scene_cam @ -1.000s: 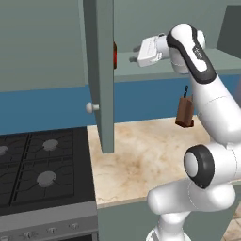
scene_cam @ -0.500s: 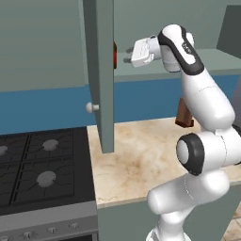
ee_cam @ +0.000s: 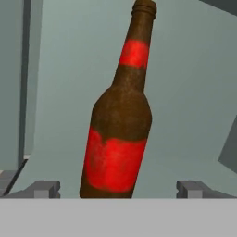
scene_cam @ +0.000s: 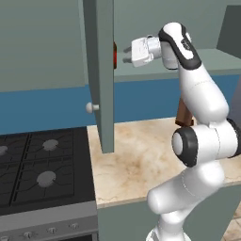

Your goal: Get the candle and the beer from the cabinet and move them to the dining counter.

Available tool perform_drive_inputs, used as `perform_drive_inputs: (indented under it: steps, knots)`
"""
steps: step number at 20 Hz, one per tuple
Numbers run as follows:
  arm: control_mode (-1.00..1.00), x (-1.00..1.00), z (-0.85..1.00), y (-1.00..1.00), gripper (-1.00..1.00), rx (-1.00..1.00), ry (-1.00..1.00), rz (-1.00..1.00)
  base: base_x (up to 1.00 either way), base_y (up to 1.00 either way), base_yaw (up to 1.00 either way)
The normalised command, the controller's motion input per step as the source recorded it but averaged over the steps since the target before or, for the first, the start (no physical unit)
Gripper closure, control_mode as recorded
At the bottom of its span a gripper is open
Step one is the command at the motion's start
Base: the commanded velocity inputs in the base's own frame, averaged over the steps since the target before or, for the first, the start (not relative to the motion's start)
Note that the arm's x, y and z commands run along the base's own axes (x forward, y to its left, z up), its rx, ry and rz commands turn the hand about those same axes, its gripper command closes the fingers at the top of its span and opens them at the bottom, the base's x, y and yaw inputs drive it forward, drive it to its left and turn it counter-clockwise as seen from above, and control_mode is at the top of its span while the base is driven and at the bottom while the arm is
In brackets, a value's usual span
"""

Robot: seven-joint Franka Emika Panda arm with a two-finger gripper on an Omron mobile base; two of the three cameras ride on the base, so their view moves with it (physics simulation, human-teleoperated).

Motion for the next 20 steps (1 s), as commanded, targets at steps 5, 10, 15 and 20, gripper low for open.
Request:
perform_drive_inputs:
  steps: [5,10,15,20]
  knots:
    - [-1.00,0.00,0.00,0.01,-1.00,0.00,0.00,0.14,0.00,0.00,0.00]
    - [-1.00,0.00,0.00,0.09,-1.00,0.00,0.00,0.10,0.00,0.00,0.00]
    - [-1.00,0.01,0.00,0.14,-1.00,0.00,0.00,0.05,0.00,0.00,0.00]
    - [-1.00,0.08,0.00,0.10,-1.00,0.00,0.00,0.00,0.00,0.00,0.00]
